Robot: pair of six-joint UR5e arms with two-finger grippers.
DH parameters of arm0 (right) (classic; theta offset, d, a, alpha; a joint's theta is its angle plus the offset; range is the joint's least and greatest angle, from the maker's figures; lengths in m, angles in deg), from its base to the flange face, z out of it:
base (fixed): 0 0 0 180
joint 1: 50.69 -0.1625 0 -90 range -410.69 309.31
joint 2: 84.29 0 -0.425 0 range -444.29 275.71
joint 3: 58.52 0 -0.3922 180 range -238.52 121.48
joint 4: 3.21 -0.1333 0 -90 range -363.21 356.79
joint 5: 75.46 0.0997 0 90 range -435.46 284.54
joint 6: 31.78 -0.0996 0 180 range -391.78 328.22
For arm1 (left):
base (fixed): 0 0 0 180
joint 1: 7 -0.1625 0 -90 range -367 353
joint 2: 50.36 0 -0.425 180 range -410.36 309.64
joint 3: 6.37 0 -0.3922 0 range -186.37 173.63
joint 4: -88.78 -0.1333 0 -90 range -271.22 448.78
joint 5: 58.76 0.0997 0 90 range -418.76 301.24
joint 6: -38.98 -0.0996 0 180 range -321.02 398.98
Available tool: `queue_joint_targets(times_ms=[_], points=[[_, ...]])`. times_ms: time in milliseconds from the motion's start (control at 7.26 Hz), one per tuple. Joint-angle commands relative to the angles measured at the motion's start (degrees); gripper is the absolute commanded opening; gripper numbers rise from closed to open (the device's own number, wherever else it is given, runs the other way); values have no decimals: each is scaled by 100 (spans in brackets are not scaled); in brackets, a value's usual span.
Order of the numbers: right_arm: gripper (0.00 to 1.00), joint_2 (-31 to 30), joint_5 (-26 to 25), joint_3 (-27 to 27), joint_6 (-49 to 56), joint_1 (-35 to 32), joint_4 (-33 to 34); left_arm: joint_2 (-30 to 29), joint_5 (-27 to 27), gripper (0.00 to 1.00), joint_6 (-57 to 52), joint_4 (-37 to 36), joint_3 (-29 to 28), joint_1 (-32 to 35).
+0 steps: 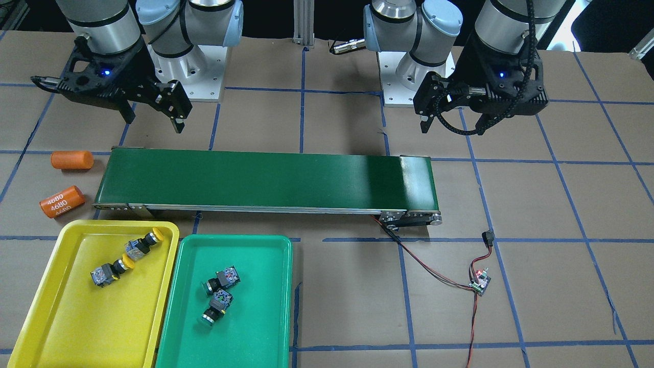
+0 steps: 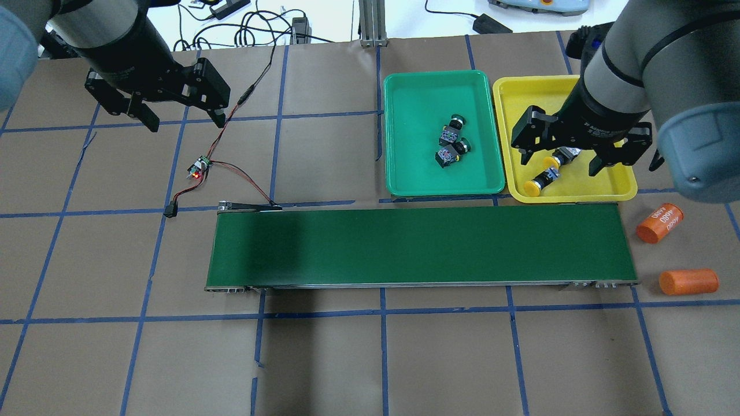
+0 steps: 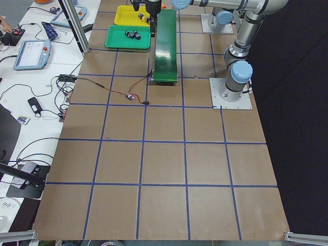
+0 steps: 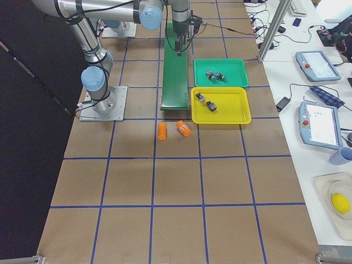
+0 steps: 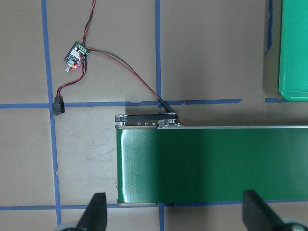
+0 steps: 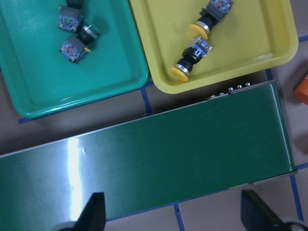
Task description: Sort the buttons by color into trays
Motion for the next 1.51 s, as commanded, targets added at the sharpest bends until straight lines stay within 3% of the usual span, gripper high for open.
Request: queue_joint_targets(times_ms=[0,138,551,1377], points=[[100,13,-26,-393,355,-110,-734,-2,-8,100,2,-10,-2,3],[100,65,43,-683,356,-110,-1001,7,1,100,-15,-1,6,3],[100,408,43,-738,391,12,-751,7,1,100,-7,-1,6,3],[100,118,-53,-633,330,13,-880,7,1,100,-15,-1,6,3]])
